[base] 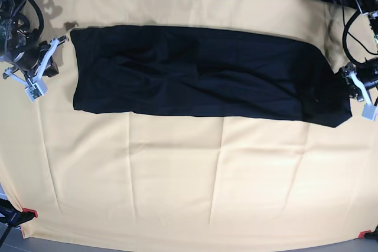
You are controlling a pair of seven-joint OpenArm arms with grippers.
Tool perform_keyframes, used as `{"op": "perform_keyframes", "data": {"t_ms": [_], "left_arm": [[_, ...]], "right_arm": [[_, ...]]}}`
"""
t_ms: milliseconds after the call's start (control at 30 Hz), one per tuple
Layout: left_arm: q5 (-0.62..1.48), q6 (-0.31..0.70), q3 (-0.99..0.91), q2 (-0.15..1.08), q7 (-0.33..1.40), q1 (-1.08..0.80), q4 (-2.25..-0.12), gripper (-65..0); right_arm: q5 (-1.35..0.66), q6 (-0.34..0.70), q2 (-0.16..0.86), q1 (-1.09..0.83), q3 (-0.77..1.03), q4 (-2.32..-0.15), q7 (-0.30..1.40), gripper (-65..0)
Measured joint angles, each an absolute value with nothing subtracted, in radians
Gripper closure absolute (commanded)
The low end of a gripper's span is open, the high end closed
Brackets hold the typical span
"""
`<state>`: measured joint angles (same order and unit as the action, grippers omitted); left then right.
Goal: Fold the T-shirt properly
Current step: 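Release the shirt end and reposition the left gripper on it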
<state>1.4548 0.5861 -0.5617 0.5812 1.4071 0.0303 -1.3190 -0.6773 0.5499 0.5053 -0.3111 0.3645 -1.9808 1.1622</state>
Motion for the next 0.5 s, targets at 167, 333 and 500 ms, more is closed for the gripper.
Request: {"op": "perform_keyframes", "data": {"t_ms": [167,333,500], "left_arm": [[1.452,0.585,-0.562,0.550,1.406,0.030,-1.413,0.0],[1.452,0.586,-0.554,0.495,1.407,0.030,-1.518,0.0],[1.452,0.610,-0.480,0.439,1.409,0.030,-1.550,0.0]], "right_arm": [[-0.677,0.565,0.489,-0.314,0.365,-1.981,1.152,0.0],[-0.677,0.566,0.476,-0.313,0.364,-1.981,1.140,0.0],[-0.677,0.566,0.476,-0.313,0.364,-1.981,1.139,0.0]]}}
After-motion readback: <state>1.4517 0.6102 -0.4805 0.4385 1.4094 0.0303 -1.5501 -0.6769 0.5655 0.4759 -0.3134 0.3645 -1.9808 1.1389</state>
